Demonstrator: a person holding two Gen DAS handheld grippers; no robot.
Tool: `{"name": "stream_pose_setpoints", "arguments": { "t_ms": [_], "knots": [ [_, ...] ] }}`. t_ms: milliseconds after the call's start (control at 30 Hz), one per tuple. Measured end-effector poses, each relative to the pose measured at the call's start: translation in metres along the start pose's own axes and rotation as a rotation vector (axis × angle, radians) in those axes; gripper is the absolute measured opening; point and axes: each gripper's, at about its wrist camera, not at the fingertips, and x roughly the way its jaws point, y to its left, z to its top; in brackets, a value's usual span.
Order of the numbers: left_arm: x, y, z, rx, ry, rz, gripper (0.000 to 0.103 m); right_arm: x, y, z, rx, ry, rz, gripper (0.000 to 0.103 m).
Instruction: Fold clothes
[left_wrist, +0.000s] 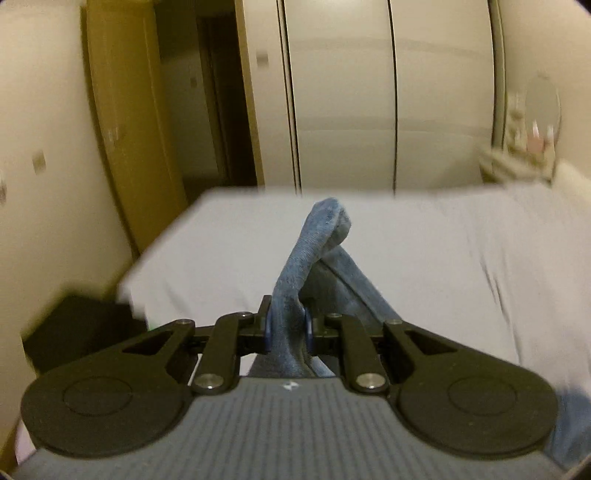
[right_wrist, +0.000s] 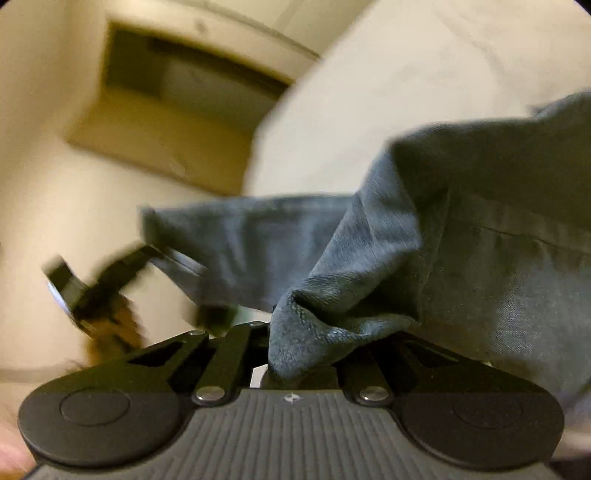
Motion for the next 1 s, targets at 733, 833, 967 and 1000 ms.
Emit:
{"name": "stream_pose_setpoints", "arguments": {
  "t_ms": [733, 833, 967, 1000],
  "knots": [
    [-0.009, -0.077, -0.318, 0.022, 0.733, -0.228, 0.042, 0.014, -0.116, -0.063, -0.533, 0.434, -0.918, 0.08],
    [-0.014, -0.134, -0.33, 0.134, 0.688, -0.292, 0.049, 0.003, -0.139, -0.074, -0.578, 0.466, -1.003, 0.08],
    [0.009, -0.182, -0.325, 0.23, 0.612, -0.321, 0.062, -0.008, -0.15, -0.077, -0.523, 0.441, -1.01, 0.082],
    [0.017, -0.188, -0.326, 0.226, 0.614, -0.32, 0.062, -0.009, -0.149, -0.078, -0.51, 0.433, -1.014, 0.083]
  ]
}}
